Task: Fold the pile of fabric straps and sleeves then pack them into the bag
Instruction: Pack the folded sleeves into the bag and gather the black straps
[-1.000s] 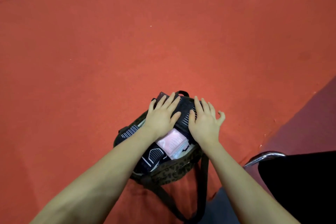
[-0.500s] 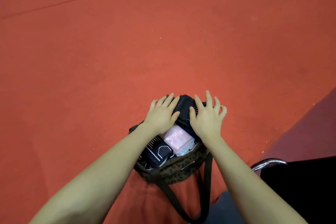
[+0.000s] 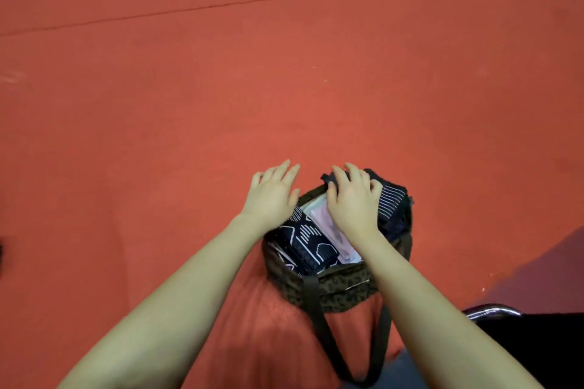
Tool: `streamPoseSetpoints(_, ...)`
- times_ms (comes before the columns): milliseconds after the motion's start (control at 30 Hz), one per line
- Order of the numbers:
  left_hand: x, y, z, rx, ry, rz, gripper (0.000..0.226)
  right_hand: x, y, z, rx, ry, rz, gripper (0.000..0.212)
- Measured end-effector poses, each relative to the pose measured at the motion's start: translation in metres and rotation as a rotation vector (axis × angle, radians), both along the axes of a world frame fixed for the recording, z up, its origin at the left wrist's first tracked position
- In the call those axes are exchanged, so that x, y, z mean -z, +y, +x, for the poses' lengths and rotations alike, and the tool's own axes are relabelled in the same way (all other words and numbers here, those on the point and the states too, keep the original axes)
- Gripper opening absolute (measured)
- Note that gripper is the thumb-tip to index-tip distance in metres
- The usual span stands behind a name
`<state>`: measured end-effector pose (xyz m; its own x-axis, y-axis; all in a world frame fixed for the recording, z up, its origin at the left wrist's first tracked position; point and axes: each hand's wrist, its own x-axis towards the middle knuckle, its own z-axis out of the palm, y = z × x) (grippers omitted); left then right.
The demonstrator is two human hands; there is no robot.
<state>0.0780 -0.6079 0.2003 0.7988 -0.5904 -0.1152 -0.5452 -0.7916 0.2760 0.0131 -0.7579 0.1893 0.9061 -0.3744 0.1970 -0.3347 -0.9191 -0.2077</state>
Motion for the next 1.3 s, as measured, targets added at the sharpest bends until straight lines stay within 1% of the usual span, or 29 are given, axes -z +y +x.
streamPoseSetpoints(167, -0.003, 0.104, 0.007, -0.193, -0.031, 0.021, 0.054, 0.000, 0.090, 0.031, -0.200, 0.011, 0.059, 0.034)
streamPoseSetpoints(267, -0.003, 0.182, 0.008, -0.302, -0.042, 0.043, 0.053, -0.003, 0.164, 0.050, -0.326, 0.048, 0.069, 0.038)
streamPoseSetpoints(400, 0.000, 0.290, 0.008, -0.421, -0.041, 0.071, 0.052, 0.001, 0.270, 0.073, -0.490, 0.090, 0.052, 0.037)
streamPoseSetpoints(633, 0.014, 0.457, 0.018, -0.556, -0.022, 0.117, 0.052, 0.014, 0.443, 0.113, -0.672, 0.133, 0.058, 0.038)
streamPoseSetpoints(767, 0.027, 0.534, 0.033, -0.606, -0.015, 0.154, 0.050, 0.025, 0.521, 0.141, -0.740, 0.170, 0.065, 0.042)
streamPoseSetpoints(1033, 0.075, 0.639, 0.077, -0.713, 0.012, 0.191, 0.050, 0.071, 0.624, 0.198, -0.832, 0.291, 0.078, 0.040)
streamPoseSetpoints(1233, 0.126, 0.670, 0.113, -0.761, 0.028, 0.133, 0.050, 0.118, 0.667, 0.230, -0.899, 0.427, 0.058, 0.042)
streamPoseSetpoints(1300, 0.143, 0.674, 0.122, -0.758, 0.070, 0.128, 0.050, 0.132, 0.678, 0.236, -0.894, 0.461, 0.048, 0.044)
